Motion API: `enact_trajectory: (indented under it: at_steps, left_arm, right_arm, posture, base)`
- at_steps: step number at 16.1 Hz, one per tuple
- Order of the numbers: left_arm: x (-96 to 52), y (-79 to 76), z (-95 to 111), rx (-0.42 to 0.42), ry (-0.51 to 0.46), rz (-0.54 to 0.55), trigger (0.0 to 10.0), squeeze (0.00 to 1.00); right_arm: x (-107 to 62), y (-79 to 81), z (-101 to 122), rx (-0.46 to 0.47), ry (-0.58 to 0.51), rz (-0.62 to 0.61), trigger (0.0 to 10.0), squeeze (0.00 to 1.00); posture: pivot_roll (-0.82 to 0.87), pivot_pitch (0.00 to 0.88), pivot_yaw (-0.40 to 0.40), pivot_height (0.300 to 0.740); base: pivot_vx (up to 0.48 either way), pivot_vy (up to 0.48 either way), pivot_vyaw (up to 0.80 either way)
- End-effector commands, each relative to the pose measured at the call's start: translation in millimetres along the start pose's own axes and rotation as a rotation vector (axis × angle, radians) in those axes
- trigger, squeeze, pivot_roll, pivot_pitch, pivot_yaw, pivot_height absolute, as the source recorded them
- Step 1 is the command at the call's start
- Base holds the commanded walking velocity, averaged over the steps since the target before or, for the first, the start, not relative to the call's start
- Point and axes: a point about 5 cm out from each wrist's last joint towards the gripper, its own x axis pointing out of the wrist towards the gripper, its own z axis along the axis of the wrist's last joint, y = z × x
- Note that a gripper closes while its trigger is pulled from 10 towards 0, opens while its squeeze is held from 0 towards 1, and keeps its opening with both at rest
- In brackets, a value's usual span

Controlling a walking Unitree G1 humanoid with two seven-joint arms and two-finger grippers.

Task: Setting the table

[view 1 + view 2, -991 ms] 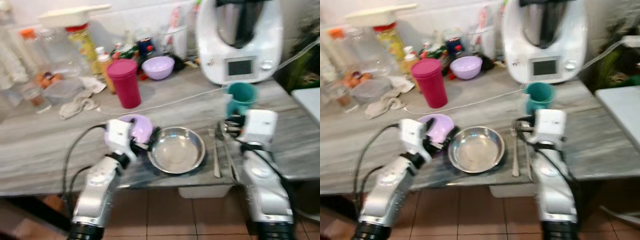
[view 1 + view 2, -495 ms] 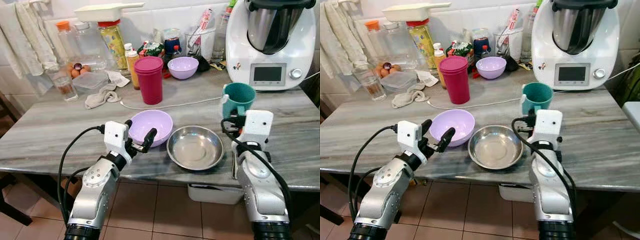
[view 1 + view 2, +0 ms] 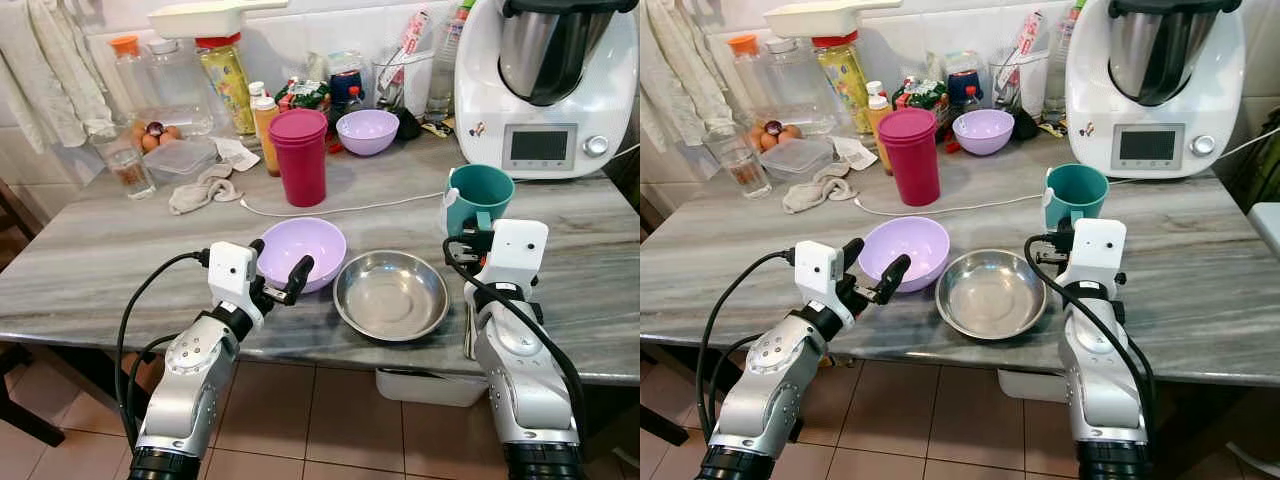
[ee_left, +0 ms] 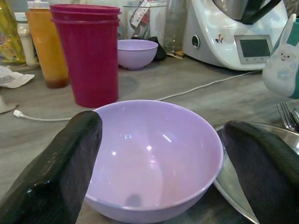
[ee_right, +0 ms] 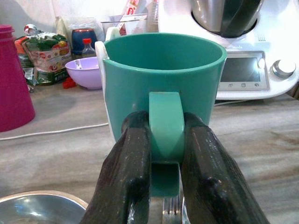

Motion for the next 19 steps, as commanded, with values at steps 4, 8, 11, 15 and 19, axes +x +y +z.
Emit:
enact_trajectory:
  at_steps: [4,8,11,15,19]
  left_arm:
    - [-25.7,11.9,-0.1,0.079,0.018,-0.038,10.0,0.0]
    - [-41.9,17.0,-0.9,0.148,0.037,-0.129,10.0,0.0]
    - [-41.4,16.2,4.3,0.161,0.039,-0.161,10.0,0.0]
    - [-36.2,14.1,9.9,0.165,0.024,-0.166,10.0,0.0]
    - [-31.7,11.3,15.1,0.166,0.005,-0.167,10.0,0.0]
  right_arm:
    - [14.1,2.2,13.7,-0.009,-0.034,0.086,10.0,0.0]
    - [34.3,-6.0,29.2,-0.032,-0.059,0.157,10.0,0.0]
    - [40.8,-4.8,24.9,-0.046,-0.034,0.214,10.0,0.0]
    - [48.3,-1.2,17.0,-0.027,0.009,0.275,10.0,0.0]
    - [54.6,5.6,6.3,-0.023,0.051,0.347,10.0,0.0]
  posture:
    - [-0.25,0.0,0.079,0.74]
    - [-0.25,0.0,0.091,0.74]
    - [-0.25,0.0,0.096,0.74]
    - [-0.24,0.0,0.099,0.74]
    - [-0.22,0.0,0.098,0.74]
  base:
    - [0.0,0.0,0.0]
    - [0.0,0.0,0.0]
    - [0.0,0.0,0.0]
    - [0.0,0.0,0.0]
    - [0.0,0.0,0.0]
